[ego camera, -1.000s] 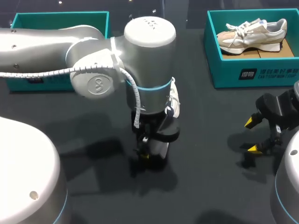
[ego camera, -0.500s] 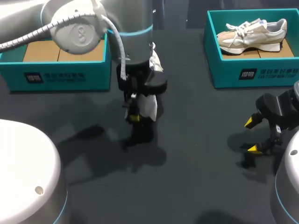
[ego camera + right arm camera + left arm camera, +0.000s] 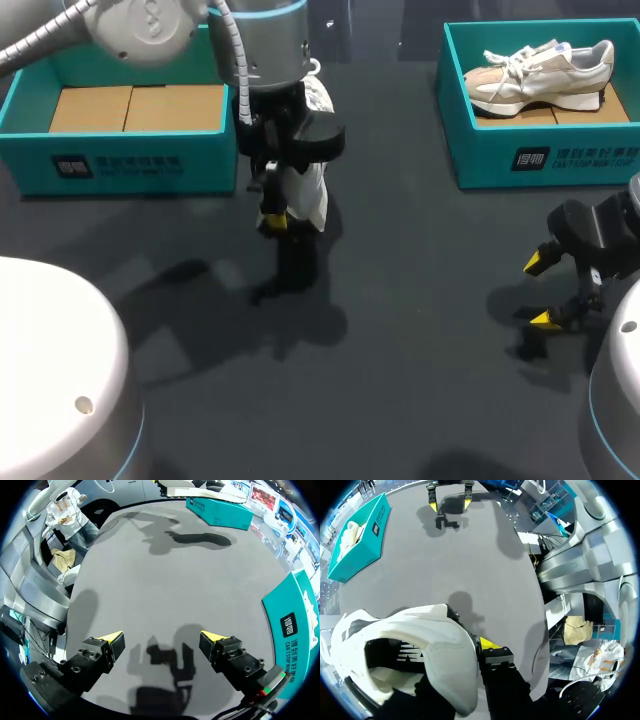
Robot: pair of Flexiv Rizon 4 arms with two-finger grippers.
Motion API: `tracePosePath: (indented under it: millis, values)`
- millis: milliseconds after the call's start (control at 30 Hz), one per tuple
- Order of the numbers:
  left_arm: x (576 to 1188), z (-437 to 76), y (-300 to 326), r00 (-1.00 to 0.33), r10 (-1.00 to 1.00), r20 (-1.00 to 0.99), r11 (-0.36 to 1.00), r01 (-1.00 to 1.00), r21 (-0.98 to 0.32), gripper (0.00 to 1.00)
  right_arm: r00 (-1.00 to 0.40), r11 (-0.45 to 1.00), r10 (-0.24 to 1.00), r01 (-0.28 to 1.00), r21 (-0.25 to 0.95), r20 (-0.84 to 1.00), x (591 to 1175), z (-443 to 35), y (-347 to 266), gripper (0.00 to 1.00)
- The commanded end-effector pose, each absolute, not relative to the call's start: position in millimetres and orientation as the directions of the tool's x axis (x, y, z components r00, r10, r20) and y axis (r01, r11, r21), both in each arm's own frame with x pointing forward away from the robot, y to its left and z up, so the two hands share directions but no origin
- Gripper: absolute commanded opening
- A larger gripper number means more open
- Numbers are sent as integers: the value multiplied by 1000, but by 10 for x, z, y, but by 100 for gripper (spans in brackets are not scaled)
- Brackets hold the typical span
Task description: Take the shoe out of the shoebox, open the shoe tongue, remove and reinsert the insole, then place the shoe into the shoebox
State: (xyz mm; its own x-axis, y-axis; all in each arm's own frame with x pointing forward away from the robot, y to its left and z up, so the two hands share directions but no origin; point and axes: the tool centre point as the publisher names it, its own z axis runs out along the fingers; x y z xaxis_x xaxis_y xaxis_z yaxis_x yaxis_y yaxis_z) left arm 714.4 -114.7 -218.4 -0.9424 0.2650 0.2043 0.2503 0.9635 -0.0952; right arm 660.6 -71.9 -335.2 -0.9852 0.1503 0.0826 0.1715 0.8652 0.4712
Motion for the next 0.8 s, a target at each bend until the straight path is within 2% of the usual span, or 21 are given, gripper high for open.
tracePosePath:
  millis: [33, 467, 800]
  values:
    - [7139, -2176, -1138, -943, 265, 201, 963, 251, -96, 0, -985, 866, 151, 171, 469, 80, 6590, -3346, -721, 100]
    - [7755, -1544, -536, -952, 250, 178, 965, 231, -120, 0, -985, 866, 151, 171, 469, 80, 6590, -3346, -721, 100]
    - [8479, -1363, 178, -965, 176, 193, 981, 156, -118, 0, -985, 866, 151, 171, 469, 80, 6590, -3346, -721, 100]
